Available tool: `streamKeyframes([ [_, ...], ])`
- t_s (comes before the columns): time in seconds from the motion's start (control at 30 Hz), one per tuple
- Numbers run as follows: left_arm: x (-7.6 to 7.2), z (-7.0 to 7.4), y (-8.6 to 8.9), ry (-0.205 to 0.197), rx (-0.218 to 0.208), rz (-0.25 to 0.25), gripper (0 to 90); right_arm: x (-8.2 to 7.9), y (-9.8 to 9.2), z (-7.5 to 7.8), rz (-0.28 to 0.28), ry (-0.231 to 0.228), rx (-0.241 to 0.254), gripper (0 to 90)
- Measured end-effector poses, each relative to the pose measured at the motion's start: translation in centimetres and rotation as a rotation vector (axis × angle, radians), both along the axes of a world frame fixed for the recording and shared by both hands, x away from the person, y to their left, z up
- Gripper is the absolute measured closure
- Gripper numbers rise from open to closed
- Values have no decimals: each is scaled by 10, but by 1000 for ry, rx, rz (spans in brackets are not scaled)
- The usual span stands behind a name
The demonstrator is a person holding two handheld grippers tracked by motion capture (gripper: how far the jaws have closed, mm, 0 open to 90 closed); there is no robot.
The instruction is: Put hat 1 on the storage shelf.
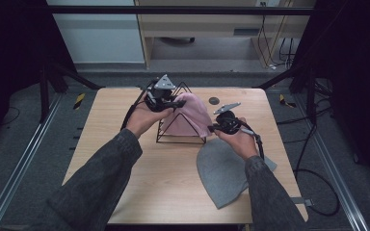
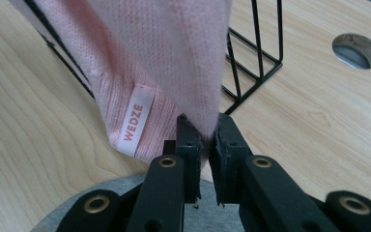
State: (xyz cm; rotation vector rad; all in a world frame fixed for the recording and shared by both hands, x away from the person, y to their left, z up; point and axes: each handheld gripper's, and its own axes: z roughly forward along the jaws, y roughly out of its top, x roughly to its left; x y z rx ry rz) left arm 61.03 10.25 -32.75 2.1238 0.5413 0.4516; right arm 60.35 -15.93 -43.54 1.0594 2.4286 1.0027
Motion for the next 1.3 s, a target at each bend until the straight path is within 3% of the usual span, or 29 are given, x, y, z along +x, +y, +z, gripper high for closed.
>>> streamKeyframes([
  [0.37,-4,-3,0,28,8,10,734,2,0,-7,-15,29,-25,806],
  [0.67,-5,-3,-2,44,6,30,734,-5,-7,2,-59,-2,-19,606],
  [0.87,-8,-3,-4,49,26,20,735,-12,-15,8,-74,-23,-19,602],
  [1.07,-8,-3,-5,39,42,49,726,-17,-21,9,-84,-25,-20,600],
  [1.3,-13,0,-3,34,2,42,647,-23,-26,11,-85,-31,-17,589],
])
